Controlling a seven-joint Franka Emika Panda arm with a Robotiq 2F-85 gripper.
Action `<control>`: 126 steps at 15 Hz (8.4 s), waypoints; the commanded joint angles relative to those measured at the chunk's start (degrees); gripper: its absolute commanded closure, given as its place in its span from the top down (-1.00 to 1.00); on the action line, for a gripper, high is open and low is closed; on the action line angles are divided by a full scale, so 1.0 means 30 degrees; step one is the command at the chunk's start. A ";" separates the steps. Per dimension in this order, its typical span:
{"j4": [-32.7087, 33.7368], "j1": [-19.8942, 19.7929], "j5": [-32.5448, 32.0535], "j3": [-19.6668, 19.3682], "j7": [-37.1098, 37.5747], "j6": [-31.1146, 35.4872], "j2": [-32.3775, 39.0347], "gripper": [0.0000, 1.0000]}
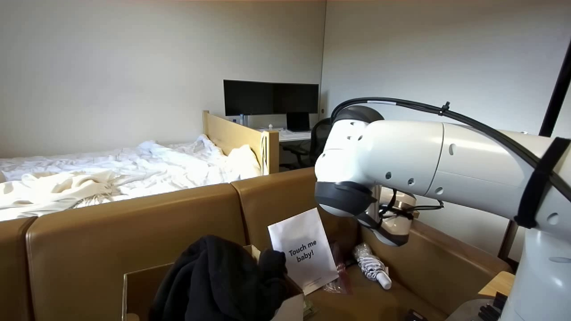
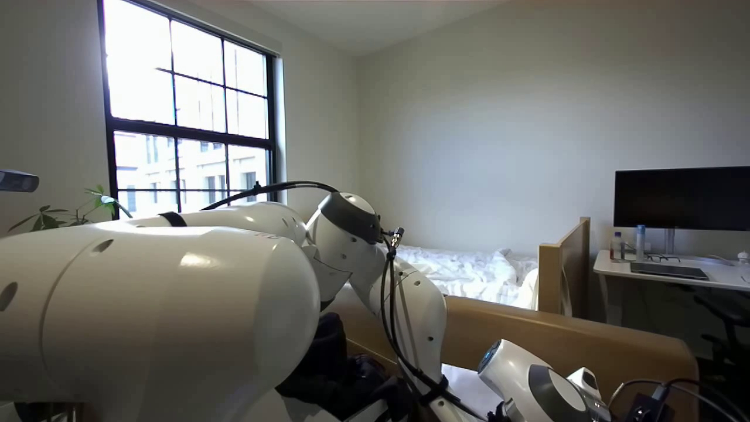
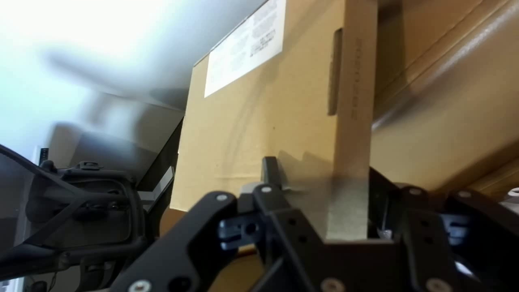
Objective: Put the book inside the box
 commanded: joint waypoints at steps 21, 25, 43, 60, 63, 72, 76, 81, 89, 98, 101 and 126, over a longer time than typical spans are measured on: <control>0.2268 0.1698 -1.5546 -0.4803 0.0651 0.0001 -1.5373 -0.86; 0.1806 0.1734 -2.1467 -0.3974 0.0723 0.0010 -1.9683 -0.86; -0.0289 0.2388 -4.4769 -0.5937 1.0267 0.0002 -2.4587 -0.86; -0.3252 0.4635 -5.0702 -0.6751 0.9323 0.0114 -2.5401 -0.86; -0.4316 0.7077 -5.0700 -0.7358 0.8303 0.0110 -2.6807 -0.86; -0.3991 1.3695 -5.0647 -0.5795 0.8179 0.0058 -2.9920 -0.86; -0.6076 1.5132 -5.0551 -0.3493 0.8551 0.0108 -3.1657 -0.86; -0.8107 1.7339 -5.0107 -0.2301 0.9704 0.0079 -3.2392 -0.86; -0.7863 1.9929 -4.4944 -0.3828 1.1279 -0.4863 -3.1337 -0.86; -1.0244 2.3944 -4.3658 -0.6558 1.4216 -0.7050 -2.9876 -0.86; -1.0801 2.5640 -4.4228 -0.7045 1.6871 -0.9766 -3.0102 -0.86; -0.8857 3.3812 -3.7906 -1.0776 2.4390 -1.4265 -2.9245 -0.86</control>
